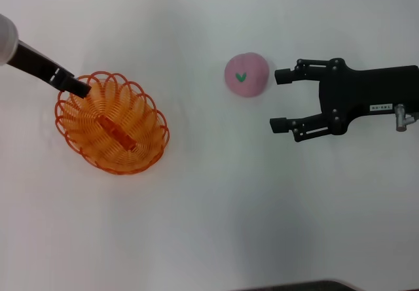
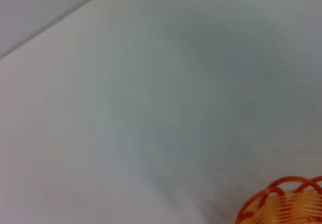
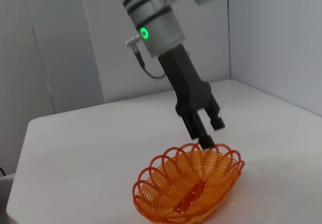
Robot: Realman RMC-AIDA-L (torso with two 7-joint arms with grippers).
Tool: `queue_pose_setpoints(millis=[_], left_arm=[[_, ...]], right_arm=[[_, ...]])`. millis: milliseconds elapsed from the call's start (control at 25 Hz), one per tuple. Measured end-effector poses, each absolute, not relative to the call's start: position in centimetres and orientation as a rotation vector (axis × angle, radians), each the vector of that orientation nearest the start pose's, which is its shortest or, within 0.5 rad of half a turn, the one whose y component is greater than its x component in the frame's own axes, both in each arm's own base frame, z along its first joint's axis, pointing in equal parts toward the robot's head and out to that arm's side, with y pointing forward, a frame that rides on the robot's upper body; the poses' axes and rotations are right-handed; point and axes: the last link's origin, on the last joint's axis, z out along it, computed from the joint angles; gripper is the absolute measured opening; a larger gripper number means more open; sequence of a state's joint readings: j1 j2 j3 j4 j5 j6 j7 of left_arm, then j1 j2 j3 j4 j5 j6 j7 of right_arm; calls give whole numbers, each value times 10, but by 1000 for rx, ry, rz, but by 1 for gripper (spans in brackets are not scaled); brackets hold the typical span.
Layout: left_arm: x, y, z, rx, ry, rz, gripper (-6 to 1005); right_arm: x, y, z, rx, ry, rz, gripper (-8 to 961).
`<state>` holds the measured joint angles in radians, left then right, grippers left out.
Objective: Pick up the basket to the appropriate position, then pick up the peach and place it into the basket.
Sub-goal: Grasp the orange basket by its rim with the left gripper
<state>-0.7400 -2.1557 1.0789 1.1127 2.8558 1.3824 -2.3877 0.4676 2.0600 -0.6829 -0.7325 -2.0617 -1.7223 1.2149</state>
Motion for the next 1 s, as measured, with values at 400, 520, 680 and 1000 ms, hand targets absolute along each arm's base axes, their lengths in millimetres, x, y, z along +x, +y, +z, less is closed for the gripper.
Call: queue_pose_setpoints(millis=[400,520,680,1000], left_arm=[[-215,401,-7,-2419,-966,485,713],[-217,403,-8,-2409,-973,478,649],[-217,403,-8,-2408,-976,481,563],[-220,400,-11,-2420,-995,497,273]], right_arm=[[273,302,14,-2852,353,642,945],[273,302,14,-2852,353,643,945],[273,302,14,-2851,353,643,945],[273,301,12,-2852,356,647,944]])
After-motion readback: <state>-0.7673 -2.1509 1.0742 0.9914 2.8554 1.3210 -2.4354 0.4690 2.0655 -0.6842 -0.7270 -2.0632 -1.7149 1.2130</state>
